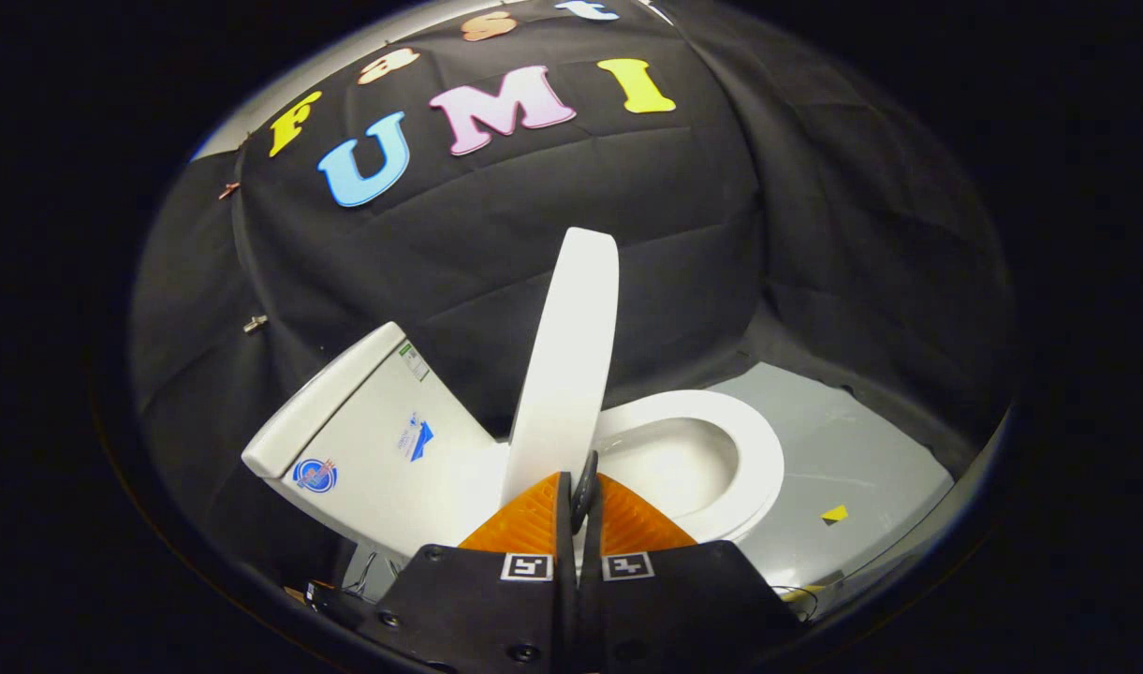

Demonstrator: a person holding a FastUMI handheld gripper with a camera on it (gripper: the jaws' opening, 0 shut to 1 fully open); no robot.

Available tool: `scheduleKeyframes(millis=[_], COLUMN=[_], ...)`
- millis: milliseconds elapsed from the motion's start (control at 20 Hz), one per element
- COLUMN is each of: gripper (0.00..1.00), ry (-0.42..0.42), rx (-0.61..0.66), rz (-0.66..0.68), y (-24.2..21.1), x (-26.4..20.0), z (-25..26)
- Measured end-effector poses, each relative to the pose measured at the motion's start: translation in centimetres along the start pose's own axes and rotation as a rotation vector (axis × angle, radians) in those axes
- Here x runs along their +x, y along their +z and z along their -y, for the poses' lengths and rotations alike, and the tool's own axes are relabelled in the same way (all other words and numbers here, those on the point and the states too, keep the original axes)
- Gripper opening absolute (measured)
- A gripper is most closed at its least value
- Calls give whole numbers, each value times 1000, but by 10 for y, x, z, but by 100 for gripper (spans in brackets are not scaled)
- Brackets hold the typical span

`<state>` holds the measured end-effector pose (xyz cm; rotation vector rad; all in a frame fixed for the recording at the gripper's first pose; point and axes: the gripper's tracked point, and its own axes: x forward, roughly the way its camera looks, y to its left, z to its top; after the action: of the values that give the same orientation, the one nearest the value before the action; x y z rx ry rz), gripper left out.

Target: Open the toilet lid.

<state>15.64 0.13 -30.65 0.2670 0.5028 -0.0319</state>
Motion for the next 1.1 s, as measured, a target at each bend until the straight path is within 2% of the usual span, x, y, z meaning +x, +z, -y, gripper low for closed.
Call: scheduleKeyframes(millis=[600, 1100], gripper=[5, 5], ry=[162, 229], rx=[-170, -261], rz=[75, 78], y=[9, -7], x=[-5, -3], z=[-139, -192])
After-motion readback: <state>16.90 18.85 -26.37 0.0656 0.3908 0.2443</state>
